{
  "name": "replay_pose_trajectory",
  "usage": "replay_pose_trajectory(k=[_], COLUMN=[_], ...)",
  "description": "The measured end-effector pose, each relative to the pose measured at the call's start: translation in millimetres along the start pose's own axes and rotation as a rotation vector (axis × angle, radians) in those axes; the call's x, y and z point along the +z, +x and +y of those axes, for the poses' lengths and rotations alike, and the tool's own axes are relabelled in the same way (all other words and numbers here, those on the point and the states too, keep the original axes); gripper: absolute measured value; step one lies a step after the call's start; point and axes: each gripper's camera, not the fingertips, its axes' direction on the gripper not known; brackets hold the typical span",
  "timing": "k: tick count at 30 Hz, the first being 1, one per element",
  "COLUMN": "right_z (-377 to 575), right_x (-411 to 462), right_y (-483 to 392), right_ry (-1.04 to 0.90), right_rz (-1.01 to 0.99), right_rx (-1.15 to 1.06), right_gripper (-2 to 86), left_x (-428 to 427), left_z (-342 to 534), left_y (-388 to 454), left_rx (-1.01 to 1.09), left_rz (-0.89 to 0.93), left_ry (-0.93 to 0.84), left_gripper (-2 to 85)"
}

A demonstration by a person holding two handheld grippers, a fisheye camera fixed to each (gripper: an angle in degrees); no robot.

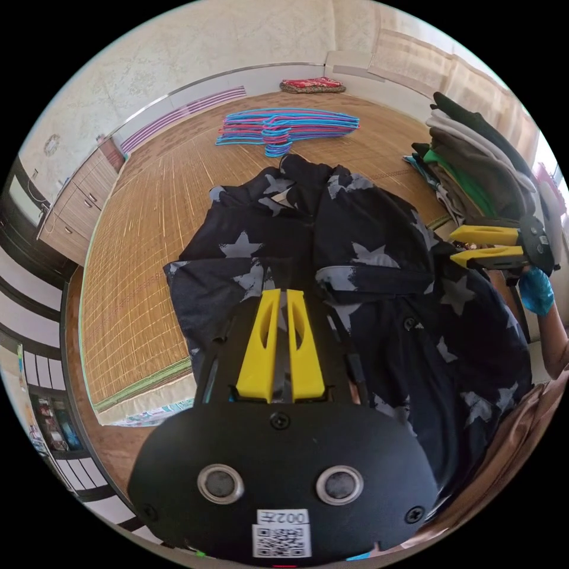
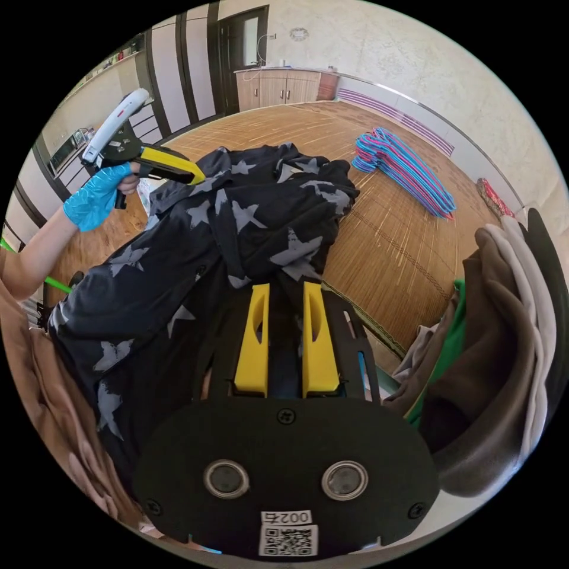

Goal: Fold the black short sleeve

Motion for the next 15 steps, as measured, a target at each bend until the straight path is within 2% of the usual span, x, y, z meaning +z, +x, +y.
replay_pose_trajectory(k=[4,8,13,15], right_z=[-1,3,19,24], right_x=[20,26,23,26], right_y=[-9,-20,-11,-4], right_ry=[-0.019,-0.018,-0.007,-0.020], right_rz=[0.084,0.207,0.268,0.217], right_rx=[-0.025,-0.045,0.088,0.127], right_gripper=[7.9,2.1,1.0,1.6], left_x=[-1,3,13,18], left_z=[-15,-38,-71,-85], left_y=[2,6,9,11], left_rx=[0.011,0.030,0.053,0.066], left_rz=[0.041,0.067,0.086,0.106], left_ry=[0.029,0.046,0.054,0.053], left_gripper=[-1.4,-0.8,-0.5,-0.2])
